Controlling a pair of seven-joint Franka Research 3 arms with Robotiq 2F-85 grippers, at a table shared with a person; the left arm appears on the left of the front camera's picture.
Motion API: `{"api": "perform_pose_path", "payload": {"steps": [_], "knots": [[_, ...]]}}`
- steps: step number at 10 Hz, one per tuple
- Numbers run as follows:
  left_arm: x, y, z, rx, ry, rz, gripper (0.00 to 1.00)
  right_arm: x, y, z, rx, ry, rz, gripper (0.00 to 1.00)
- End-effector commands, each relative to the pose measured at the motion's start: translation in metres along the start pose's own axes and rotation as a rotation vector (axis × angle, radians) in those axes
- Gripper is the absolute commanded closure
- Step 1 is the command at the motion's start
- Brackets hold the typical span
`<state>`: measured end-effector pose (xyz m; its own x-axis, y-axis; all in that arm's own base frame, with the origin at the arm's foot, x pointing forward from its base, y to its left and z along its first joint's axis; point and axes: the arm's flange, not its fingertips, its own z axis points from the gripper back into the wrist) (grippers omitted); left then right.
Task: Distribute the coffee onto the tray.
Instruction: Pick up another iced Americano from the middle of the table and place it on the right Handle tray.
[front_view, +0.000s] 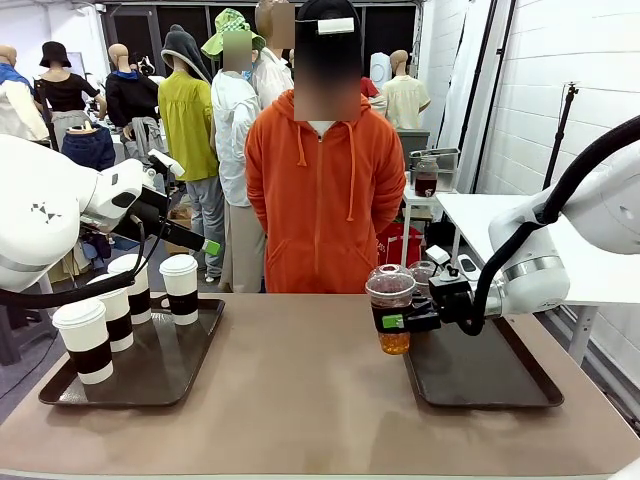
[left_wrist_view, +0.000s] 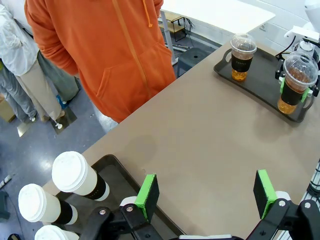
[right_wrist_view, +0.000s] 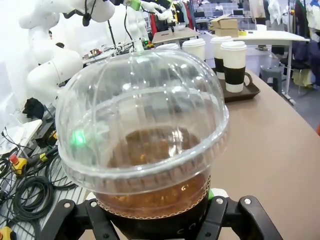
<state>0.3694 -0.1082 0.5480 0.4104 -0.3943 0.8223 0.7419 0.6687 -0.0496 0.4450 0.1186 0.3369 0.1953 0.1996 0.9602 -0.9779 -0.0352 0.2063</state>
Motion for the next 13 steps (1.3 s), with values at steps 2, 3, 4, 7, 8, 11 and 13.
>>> {"api": "perform_pose_path", "payload": {"steps": [2,3,4,7,8,11,13], "knots": [[-0.001,0.001,0.000,-0.002,0.003,0.004,0.00,-0.012,-0.014,0.008,-0.007,-0.015,0.018,0.37],[-0.001,0.001,0.000,-0.002,0.003,0.004,0.00,-0.018,-0.016,0.019,-0.019,-0.026,0.011,0.37],[-0.001,0.001,0.000,-0.002,0.003,0.004,0.00,-0.025,-0.019,0.031,-0.029,-0.042,0.008,0.37],[-0.001,0.001,0.000,-0.002,0.003,0.004,0.00,-0.042,-0.027,0.063,-0.051,-0.091,-0.001,0.37],[-0.001,0.001,0.000,-0.002,0.003,0.004,0.00,-0.045,-0.034,0.071,-0.052,-0.091,0.001,0.37],[-0.001,0.001,0.000,-0.002,0.003,0.004,0.00,-0.055,-0.050,0.092,-0.071,-0.084,0.021,0.37],[-0.001,0.001,0.000,-0.002,0.003,0.004,0.00,-0.066,-0.057,0.098,-0.081,-0.097,0.042,0.37]]}}
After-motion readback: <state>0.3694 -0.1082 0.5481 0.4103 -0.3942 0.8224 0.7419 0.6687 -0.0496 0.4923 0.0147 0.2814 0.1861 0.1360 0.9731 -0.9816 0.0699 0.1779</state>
